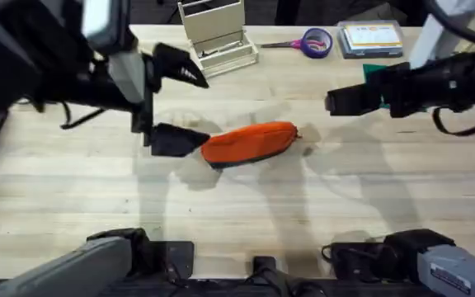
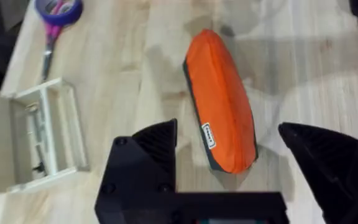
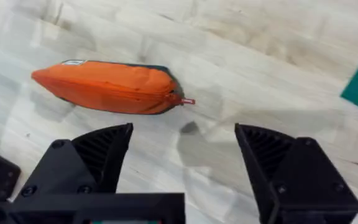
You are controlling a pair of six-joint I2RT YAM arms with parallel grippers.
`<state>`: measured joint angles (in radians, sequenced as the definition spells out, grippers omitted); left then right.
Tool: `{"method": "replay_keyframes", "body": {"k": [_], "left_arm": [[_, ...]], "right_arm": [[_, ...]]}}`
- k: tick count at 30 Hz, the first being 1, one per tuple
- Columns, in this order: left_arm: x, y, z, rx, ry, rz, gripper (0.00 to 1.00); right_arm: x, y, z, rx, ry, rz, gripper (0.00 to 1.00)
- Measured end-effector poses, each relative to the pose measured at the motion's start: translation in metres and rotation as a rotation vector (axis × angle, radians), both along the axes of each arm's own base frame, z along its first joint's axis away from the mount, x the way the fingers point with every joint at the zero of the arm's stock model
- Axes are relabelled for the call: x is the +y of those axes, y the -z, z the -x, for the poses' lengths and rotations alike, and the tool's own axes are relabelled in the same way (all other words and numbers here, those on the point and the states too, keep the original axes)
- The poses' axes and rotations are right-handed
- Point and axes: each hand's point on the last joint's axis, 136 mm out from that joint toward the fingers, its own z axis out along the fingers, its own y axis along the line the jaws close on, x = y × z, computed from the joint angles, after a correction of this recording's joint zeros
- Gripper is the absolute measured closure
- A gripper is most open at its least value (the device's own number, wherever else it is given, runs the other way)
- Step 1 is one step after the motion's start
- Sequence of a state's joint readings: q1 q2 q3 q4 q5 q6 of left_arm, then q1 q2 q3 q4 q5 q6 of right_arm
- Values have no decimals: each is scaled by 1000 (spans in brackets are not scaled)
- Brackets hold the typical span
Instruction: Unzip the bag, pick up the pens from the table one at a time and place them inside, then zip the bag closed.
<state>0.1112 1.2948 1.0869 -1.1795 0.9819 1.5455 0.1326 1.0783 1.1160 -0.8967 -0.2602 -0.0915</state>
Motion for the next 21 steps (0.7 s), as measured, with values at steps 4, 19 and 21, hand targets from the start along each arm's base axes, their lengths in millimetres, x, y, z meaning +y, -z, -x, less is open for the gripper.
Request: {"method": "replay_keyframes", "body": {"k": [4, 19, 21], "left_arm": [[5, -27, -2, 2, -97, -25, 7], [34, -77, 3, 191, -608, -19, 6], [37, -80, 3, 218, -660, -7, 7]], "right_arm": [[-6, -11, 5, -52, 13, 21, 4], [-9, -40, 20, -173, 21, 12, 4], [-9, -41, 21, -174, 21, 12, 4]]}}
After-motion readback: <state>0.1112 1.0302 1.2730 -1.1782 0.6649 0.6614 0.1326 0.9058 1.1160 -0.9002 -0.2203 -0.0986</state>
